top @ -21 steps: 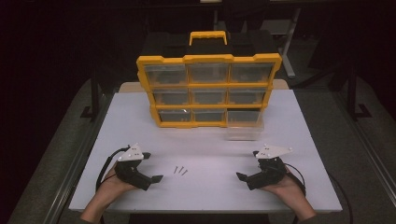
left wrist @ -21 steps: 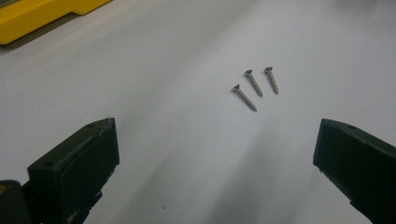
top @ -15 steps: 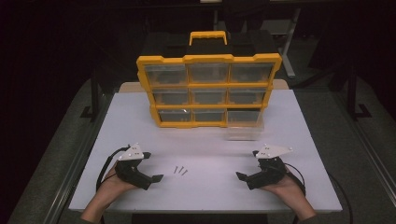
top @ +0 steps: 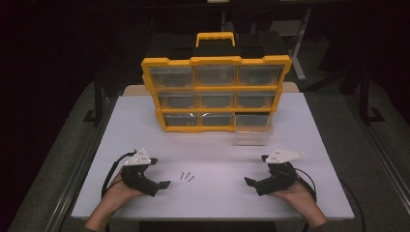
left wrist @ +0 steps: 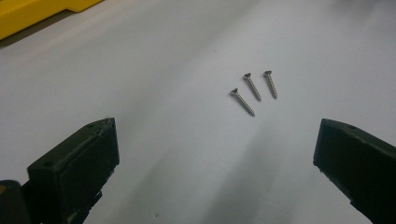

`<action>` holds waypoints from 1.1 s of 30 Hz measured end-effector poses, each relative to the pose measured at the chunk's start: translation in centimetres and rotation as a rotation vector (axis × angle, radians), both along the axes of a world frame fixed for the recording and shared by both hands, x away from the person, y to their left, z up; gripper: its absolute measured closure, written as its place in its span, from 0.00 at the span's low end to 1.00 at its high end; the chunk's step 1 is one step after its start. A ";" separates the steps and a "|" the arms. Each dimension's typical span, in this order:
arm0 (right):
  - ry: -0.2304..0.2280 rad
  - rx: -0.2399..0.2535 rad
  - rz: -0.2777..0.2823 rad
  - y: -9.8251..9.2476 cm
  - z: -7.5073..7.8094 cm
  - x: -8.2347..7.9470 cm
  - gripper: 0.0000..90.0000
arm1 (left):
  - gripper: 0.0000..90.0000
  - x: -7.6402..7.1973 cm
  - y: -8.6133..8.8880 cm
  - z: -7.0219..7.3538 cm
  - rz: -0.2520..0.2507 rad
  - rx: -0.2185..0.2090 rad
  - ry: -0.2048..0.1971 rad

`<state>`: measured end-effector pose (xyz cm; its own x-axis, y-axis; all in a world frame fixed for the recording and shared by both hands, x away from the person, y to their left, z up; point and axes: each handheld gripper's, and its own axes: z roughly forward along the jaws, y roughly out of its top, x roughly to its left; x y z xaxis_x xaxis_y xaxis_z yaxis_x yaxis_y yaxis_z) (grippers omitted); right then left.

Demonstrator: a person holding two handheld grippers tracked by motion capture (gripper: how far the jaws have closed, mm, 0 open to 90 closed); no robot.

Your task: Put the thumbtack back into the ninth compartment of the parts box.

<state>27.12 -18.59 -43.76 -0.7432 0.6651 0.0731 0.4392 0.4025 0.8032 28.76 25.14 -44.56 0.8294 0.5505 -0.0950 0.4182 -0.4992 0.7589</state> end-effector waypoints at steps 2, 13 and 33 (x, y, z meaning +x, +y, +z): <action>0.002 0.000 -0.003 0.0 0.0 0.0 0.00 | 0.00 0.1 -0.1 0.0 -0.001 -0.002 0.005; -0.004 0.026 -0.013 -0.1 0.2 0.0 0.00 | 0.00 0.4 -0.3 0.2 0.011 -0.033 0.008; 0.001 0.033 -0.005 0.0 0.1 0.2 0.00 | 0.00 0.8 -1.2 0.5 0.005 -0.032 0.010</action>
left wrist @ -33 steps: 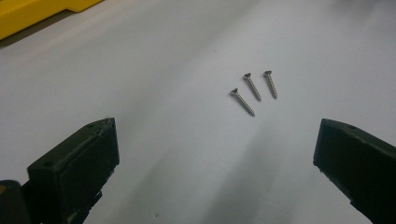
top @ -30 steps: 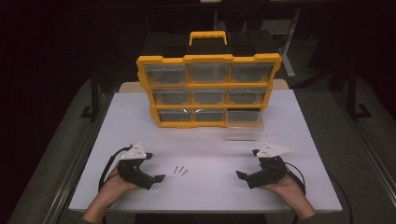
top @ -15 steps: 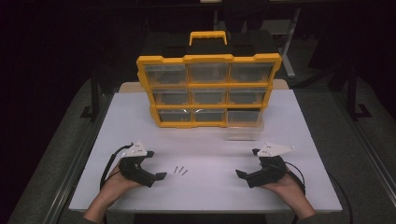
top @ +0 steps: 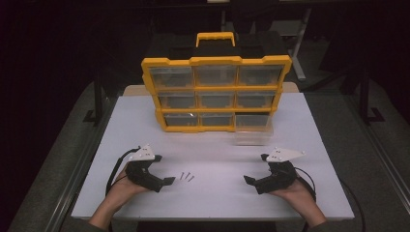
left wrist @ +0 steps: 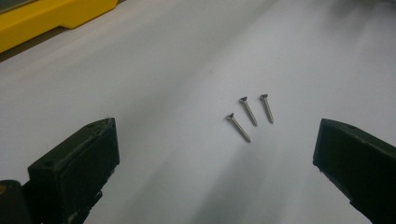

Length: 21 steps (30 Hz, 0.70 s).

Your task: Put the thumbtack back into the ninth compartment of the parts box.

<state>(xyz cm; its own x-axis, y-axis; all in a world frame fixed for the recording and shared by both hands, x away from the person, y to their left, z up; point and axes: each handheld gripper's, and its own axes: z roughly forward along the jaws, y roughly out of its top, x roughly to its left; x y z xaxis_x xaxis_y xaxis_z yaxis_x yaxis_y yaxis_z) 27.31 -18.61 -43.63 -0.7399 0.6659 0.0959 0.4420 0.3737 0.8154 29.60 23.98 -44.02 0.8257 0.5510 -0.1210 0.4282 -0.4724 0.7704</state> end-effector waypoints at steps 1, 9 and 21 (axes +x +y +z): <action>0.000 0.000 0.000 0.0 0.0 0.0 0.00 | 0.00 0.0 -0.1 0.0 -0.001 0.001 0.000; 0.001 0.007 -0.001 0.0 0.1 -0.1 0.00 | 0.00 0.2 -0.7 0.2 -0.011 -0.001 0.006; 0.006 0.016 0.001 -0.1 0.1 0.0 0.00 | 0.00 0.6 -1.7 0.3 -0.030 0.007 0.016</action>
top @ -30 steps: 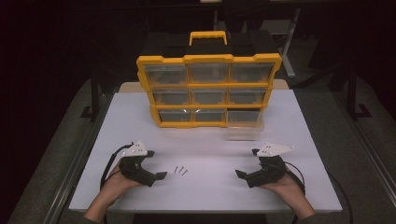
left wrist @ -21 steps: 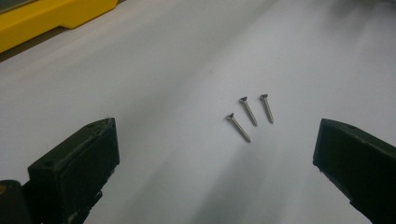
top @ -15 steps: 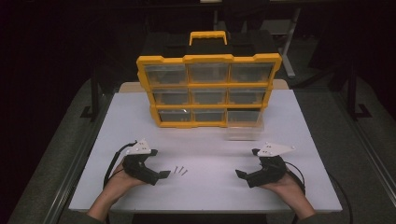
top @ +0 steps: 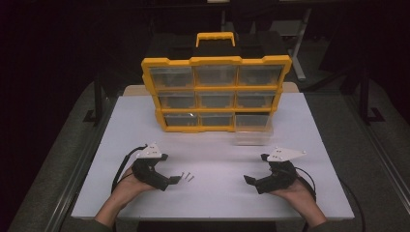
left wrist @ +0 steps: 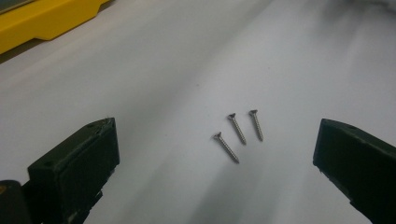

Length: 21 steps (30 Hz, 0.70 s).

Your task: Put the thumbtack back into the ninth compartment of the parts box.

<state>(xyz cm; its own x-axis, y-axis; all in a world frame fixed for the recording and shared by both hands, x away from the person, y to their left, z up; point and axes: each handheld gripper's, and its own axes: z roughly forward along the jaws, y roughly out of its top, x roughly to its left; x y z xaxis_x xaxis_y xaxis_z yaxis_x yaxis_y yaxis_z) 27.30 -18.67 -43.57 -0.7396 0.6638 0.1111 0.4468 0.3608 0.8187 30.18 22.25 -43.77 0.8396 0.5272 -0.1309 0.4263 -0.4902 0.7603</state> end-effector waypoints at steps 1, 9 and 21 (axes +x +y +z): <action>0.000 0.000 0.000 0.0 0.0 0.0 0.00 | 0.00 0.0 -0.1 0.0 -0.003 0.002 -0.001; 0.001 0.000 0.002 0.0 0.0 0.0 0.00 | 0.00 0.2 -0.9 0.0 0.004 0.014 -0.007; 0.000 -0.006 0.004 0.0 0.0 0.0 0.00 | 0.00 0.6 -1.9 -0.3 0.007 0.038 -0.002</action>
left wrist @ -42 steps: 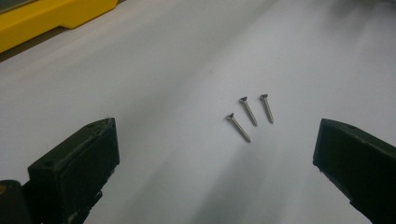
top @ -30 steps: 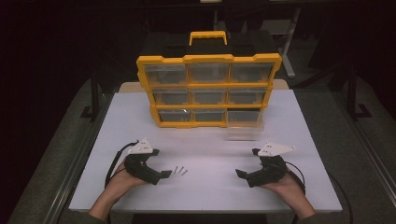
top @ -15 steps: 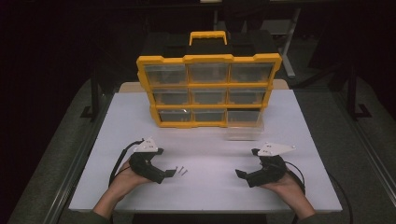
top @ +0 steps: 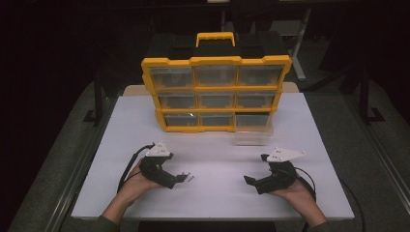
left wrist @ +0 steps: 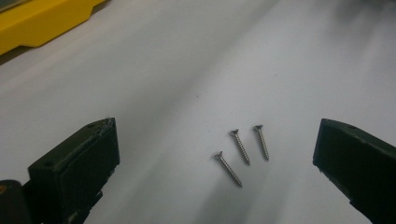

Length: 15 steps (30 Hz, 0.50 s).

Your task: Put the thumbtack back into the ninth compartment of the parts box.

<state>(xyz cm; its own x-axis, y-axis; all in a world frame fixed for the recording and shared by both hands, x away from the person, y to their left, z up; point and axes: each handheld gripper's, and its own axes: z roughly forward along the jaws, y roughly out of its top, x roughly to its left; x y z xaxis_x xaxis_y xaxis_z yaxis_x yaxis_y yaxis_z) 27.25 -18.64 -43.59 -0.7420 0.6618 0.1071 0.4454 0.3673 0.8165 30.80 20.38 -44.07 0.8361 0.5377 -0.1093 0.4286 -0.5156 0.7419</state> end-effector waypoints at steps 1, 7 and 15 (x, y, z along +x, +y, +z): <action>0.000 -0.001 -0.001 0.0 0.0 0.0 0.00 | 0.00 0.0 -0.2 -0.1 0.002 0.007 0.001; -0.010 -0.002 0.001 0.0 0.1 -0.2 0.00 | 0.07 -0.2 -0.4 0.0 0.001 0.015 0.008; -0.008 0.004 0.000 0.0 0.1 0.0 0.00 | 0.23 0.0 0.0 0.1 0.017 0.011 0.036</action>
